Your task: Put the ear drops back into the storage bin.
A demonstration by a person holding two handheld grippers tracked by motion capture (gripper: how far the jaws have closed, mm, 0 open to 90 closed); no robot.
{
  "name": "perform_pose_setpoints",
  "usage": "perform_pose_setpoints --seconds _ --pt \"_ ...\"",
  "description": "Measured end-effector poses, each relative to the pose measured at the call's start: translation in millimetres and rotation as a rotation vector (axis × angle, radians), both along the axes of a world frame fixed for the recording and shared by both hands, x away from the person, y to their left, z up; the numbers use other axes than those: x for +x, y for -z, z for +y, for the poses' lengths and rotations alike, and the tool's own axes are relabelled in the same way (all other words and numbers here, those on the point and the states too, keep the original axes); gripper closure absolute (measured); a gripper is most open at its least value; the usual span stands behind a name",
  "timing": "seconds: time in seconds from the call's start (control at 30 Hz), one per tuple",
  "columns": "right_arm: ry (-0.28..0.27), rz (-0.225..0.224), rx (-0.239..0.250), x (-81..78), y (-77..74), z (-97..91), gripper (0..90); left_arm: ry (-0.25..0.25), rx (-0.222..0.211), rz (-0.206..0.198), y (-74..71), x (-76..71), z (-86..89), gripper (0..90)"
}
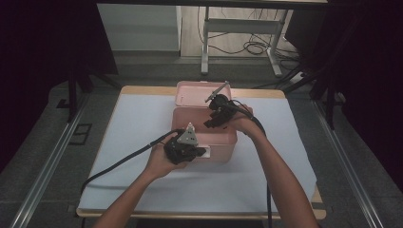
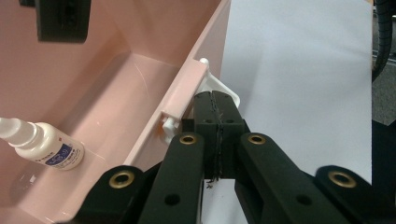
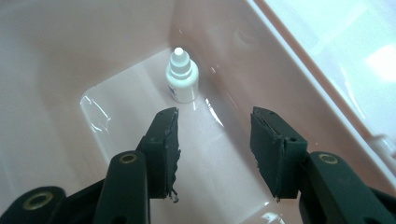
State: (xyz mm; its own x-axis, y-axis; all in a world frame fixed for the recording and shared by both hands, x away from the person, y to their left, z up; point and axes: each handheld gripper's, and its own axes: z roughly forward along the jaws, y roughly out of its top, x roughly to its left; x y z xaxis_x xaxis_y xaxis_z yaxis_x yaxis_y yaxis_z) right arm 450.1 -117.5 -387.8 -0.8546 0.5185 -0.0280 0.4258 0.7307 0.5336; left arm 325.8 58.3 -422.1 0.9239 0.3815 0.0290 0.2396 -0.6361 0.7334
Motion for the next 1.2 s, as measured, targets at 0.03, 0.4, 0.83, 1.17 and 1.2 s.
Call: perform_pose_setpoints --seconds 0.03,0.4,0.83,1.17,1.2 --pt "0.005 -0.004 0.003 -1.2 -1.6 -2.2 52.8 0.000 0.000 0.000 0.0 0.0 0.0 90.0" --pt "0.046 -0.033 0.053 -10.7 -12.3 -26.4 52.4 -0.002 0.001 0.002 -0.3 -0.1 -0.1 90.0" --pt "0.133 -0.062 0.127 -15.5 -15.7 -60.2 47.9 -0.002 -0.002 0.006 -0.2 0.8 0.1 90.0" --pt "0.157 -0.084 0.136 -16.8 -14.9 -73.0 46.9 -0.003 -0.002 0.007 -0.2 0.6 0.1 90.0" --pt "0.161 -0.080 0.138 -17.2 -15.4 -73.7 46.8 -0.003 -0.002 0.007 -0.2 0.6 0.0 90.0"
